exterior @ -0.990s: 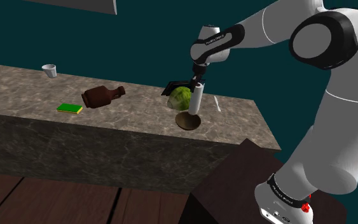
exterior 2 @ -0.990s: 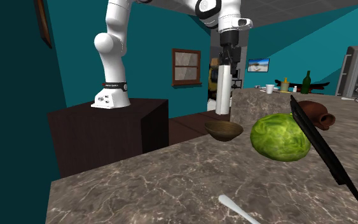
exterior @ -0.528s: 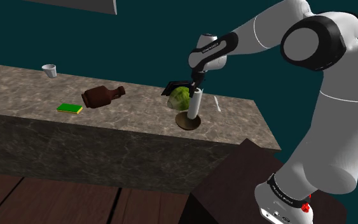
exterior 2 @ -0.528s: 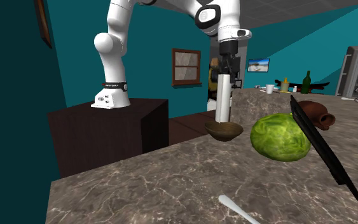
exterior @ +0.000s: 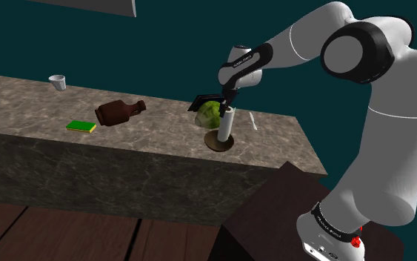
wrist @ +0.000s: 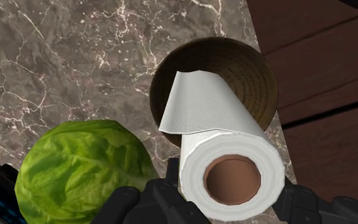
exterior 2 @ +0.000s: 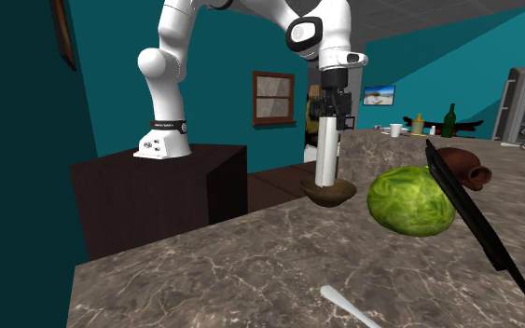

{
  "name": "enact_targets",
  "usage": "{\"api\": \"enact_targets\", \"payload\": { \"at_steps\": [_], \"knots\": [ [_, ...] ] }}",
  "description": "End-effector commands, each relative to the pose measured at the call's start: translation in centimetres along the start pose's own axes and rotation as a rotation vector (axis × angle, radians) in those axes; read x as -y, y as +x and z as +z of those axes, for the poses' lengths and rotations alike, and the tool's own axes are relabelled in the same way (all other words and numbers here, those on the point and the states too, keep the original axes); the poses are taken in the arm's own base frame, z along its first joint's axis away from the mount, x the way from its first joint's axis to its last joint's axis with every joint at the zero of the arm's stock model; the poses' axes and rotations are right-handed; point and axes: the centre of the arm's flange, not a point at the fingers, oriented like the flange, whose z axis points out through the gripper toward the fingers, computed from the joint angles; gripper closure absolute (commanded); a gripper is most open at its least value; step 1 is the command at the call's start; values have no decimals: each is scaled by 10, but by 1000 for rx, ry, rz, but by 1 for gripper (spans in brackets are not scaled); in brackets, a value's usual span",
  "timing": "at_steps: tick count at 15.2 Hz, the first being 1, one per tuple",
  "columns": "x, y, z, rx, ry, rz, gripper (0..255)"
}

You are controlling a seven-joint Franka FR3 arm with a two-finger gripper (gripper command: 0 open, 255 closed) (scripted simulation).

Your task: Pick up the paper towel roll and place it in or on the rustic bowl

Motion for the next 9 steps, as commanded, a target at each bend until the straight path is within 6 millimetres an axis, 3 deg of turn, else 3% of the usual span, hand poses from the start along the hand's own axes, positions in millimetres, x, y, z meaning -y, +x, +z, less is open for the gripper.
{"api": "enact_targets", "payload": {
  "at_steps": [1, 3, 4, 9],
  "knots": [
    [0, 0, 0, 0, 0, 0, 255],
    [0, 0, 0, 0, 0, 0, 255],
    [0, 0, 0, 0, 0, 0, 0],
    [0, 0, 0, 0, 0, 0, 0]
  ]
}}
